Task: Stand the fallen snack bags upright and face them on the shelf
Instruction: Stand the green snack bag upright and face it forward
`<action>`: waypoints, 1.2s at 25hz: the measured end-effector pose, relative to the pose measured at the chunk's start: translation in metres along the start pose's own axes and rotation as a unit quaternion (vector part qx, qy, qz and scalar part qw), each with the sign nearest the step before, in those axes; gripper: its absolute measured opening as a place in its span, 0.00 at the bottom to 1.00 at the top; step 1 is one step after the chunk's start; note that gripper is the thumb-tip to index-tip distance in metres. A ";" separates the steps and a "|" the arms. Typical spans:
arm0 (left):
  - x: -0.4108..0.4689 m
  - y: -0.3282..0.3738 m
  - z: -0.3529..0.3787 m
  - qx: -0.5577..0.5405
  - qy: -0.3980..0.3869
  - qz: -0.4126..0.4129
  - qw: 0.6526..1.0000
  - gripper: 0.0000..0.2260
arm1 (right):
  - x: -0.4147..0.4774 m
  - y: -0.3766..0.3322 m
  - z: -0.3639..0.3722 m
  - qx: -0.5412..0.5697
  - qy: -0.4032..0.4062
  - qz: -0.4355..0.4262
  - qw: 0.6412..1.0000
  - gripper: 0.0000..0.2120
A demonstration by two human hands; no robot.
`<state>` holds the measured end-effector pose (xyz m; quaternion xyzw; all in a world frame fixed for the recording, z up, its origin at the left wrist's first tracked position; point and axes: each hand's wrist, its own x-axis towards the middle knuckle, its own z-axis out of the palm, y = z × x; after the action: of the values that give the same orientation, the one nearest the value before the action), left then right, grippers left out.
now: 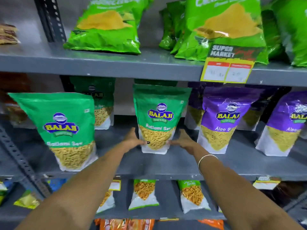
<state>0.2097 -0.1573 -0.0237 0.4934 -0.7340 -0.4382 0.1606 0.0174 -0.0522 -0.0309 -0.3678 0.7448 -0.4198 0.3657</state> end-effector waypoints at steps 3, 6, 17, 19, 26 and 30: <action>0.005 -0.001 0.018 -0.063 0.021 -0.015 0.998 0.29 | 0.015 0.006 0.002 0.080 -0.077 -0.044 0.993 0.41; -0.003 -0.004 0.024 -0.066 0.070 -0.024 0.995 0.31 | 0.011 0.008 0.015 0.130 -0.097 -0.105 0.981 0.33; -0.060 -0.011 0.020 0.012 0.055 -0.013 0.998 0.29 | -0.044 0.017 0.021 0.086 -0.073 -0.075 0.991 0.44; -0.065 -0.012 0.018 0.023 0.049 -0.009 0.998 0.29 | -0.051 0.018 0.022 0.076 -0.070 -0.073 0.992 0.44; -0.070 -0.019 0.018 0.026 0.043 0.012 0.999 0.31 | -0.059 0.018 0.021 0.050 -0.073 -0.065 0.994 0.50; -0.070 -0.020 0.019 0.036 0.044 0.019 0.998 0.32 | -0.060 0.020 0.021 0.040 -0.067 -0.059 0.995 0.45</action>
<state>0.2415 -0.0899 -0.0365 0.5036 -0.7508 -0.3864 0.1827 0.0581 -0.0007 -0.0423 -0.4235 0.6783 -0.4446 0.4036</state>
